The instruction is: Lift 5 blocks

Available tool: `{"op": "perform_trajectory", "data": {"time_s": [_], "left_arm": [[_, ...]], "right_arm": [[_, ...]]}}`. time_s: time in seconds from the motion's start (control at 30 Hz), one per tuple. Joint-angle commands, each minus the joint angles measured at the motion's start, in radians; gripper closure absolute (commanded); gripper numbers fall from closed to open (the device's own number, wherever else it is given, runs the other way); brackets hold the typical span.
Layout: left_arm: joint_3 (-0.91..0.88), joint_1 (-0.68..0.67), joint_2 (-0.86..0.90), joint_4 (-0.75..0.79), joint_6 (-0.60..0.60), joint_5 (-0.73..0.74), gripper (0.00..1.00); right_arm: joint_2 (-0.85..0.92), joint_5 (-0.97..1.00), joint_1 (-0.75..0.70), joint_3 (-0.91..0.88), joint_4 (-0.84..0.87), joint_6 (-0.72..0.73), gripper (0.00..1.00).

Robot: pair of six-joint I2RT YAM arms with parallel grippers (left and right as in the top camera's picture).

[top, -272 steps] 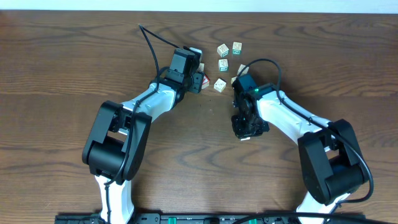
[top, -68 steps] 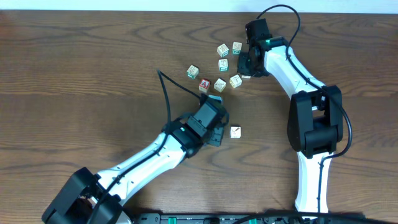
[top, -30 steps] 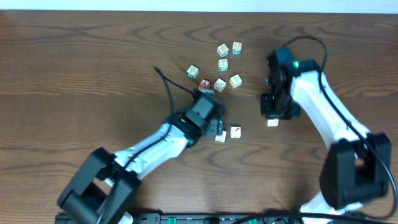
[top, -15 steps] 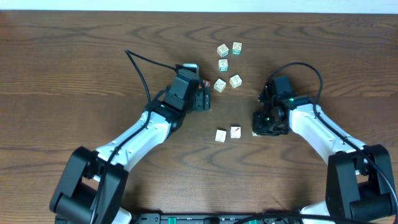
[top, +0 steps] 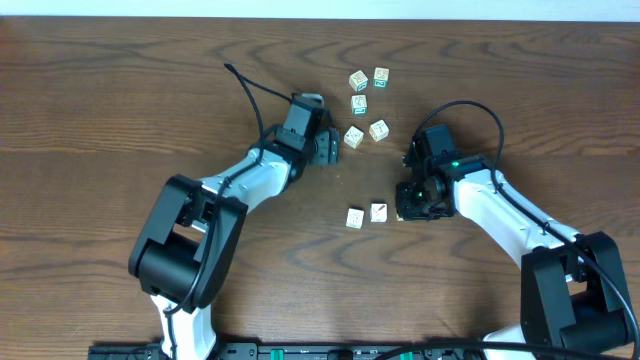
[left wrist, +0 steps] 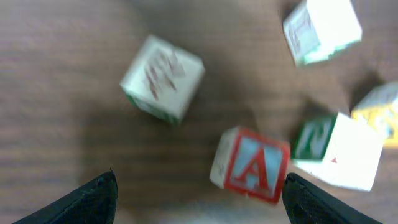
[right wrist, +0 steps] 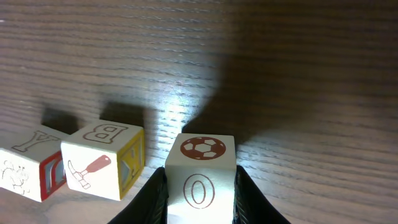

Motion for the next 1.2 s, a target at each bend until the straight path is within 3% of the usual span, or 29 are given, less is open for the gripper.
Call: {"op": "perform_trajectory", "data": {"time_s": [0.0, 0.33, 0.37, 0.47, 0.57, 0.97, 1.17], "left_arm": [[0.047, 0.033, -0.001, 0.006, 0.027, -0.005, 0.15], [0.053, 0.074, 0.000, 0.016, 0.052, -0.005, 0.15], [0.053, 0.074, 0.000, 0.019, 0.052, -0.005, 0.15], [0.053, 0.074, 0.002, 0.037, 0.052, -0.005, 0.15], [0.056, 0.074, 0.009, 0.055, 0.055, -0.004, 0.15], [0.137, 0.074, 0.124, 0.063, 0.141, 0.022, 0.16], [0.148, 0.076, 0.136, 0.078, 0.183, 0.021, 0.27]], "right_arm": [[0.009, -0.011, 0.015, -0.026, 0.006, 0.017, 0.85], [0.009, -0.038, 0.015, -0.026, 0.025, 0.017, 0.82], [0.009, -0.043, 0.015, -0.026, 0.025, 0.017, 0.78], [0.009, -0.050, 0.015, -0.026, 0.024, 0.017, 0.28], [0.009, -0.056, 0.015, -0.021, 0.011, 0.016, 0.16], [0.009, -0.026, 0.015, 0.124, -0.140, -0.037, 0.20], [0.009, 0.026, 0.015, 0.251, -0.261, -0.064, 0.20]]}}
